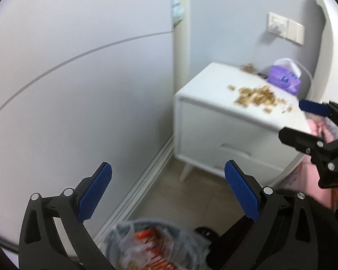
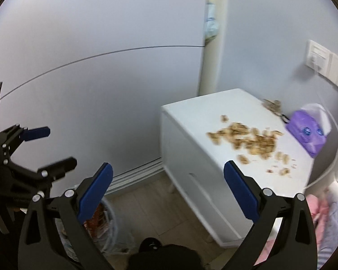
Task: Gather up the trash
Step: 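Move both open tools back to the peanut shells on the cabinet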
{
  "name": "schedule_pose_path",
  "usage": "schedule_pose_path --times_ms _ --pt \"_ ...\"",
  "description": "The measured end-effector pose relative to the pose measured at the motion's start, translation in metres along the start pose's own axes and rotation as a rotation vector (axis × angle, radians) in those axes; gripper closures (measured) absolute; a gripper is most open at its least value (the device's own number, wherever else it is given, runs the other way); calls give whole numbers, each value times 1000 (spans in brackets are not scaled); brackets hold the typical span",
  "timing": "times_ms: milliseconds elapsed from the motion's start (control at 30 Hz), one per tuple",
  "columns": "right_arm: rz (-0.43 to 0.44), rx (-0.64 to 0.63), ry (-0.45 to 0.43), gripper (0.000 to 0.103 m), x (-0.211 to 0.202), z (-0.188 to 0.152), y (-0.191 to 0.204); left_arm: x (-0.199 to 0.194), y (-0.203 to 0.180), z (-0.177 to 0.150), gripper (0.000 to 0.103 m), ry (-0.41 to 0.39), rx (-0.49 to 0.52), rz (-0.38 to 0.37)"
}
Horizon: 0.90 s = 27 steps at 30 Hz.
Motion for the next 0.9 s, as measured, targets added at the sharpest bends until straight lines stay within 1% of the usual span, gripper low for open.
schedule_pose_path --times_ms 133,267,400,567,633,700,900 --pt "-56 87 10 7 -9 -8 -46 4 -35 16 6 -20 51 -55" --pt "-128 129 9 7 -16 -20 -84 15 -68 29 6 -19 81 -110" --pt "-155 169 12 7 -12 -29 -116 30 -98 41 6 -12 111 -164" --pt "-145 185 5 7 -5 -34 -139 46 -125 53 6 -19 148 -211" --pt "-124 177 -1 7 -1 -32 -142 52 -131 57 6 -28 164 -209" --pt "-104 159 -11 7 3 -32 -144 59 -136 60 6 -40 180 -204" --pt "-44 73 -21 7 20 -27 -142 90 -144 64 6 -8 187 -220"
Point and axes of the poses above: each gripper's, at about its wrist camera, not at the fingertips, and x roughly the way its jaws point, y to its left, z to its top, the point moved 4 cm from there along x, roughly the way its jaws point, and after that the axes turned 9 degrees about -x, right-handed, at the moved point
